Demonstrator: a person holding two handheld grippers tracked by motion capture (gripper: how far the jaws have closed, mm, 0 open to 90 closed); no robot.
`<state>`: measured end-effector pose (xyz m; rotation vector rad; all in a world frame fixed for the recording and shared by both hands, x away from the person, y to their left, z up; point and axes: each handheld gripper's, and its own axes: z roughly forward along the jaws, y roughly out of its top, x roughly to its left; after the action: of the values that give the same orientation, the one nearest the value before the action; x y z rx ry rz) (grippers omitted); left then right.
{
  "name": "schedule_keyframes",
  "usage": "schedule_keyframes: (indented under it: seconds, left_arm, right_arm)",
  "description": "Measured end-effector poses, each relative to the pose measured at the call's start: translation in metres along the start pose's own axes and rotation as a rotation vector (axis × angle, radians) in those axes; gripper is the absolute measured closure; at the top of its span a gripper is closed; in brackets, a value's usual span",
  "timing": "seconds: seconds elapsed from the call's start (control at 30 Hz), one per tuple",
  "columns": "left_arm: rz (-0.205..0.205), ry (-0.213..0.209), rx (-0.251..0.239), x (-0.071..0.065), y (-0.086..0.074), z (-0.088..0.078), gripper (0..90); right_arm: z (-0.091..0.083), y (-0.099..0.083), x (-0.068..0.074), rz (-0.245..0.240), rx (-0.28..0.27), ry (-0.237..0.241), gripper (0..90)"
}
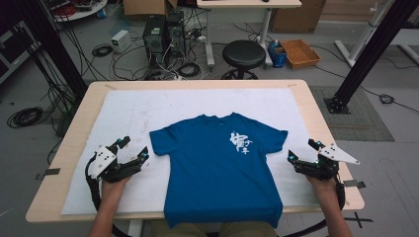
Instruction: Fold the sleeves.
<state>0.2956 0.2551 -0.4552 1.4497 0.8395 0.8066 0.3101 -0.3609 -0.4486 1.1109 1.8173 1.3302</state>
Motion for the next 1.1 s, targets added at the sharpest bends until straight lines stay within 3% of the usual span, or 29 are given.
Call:
schedule_keyframes:
  seconds: [0.8, 0.93, 0.97, 1.1]
  left_arm:
    - [-0.006, 0.017, 0.033, 0.000, 0.001, 0.003, 22.0]
    - [0.001, 0.037, 0.040, -0.001, 0.002, 0.004, 22.0]
    - [0.001, 0.042, 0.042, -0.001, 0.002, 0.004, 21.9]
    - [-0.005, 0.046, 0.041, -0.001, 0.002, 0.004, 21.9]
  right_arm:
    - [0.001, 0.001, -0.001, 0.008, 0.008, -0.016, 8.5]
    - [0.002, 0.002, -0.002, 0.038, 0.023, -0.029, 8.5]
    - [0.001, 0.007, -0.002, 0.064, 0.036, -0.022, 8.5]
    - [-0.001, 0.020, 0.003, 0.060, 0.009, -0.023, 8.5]
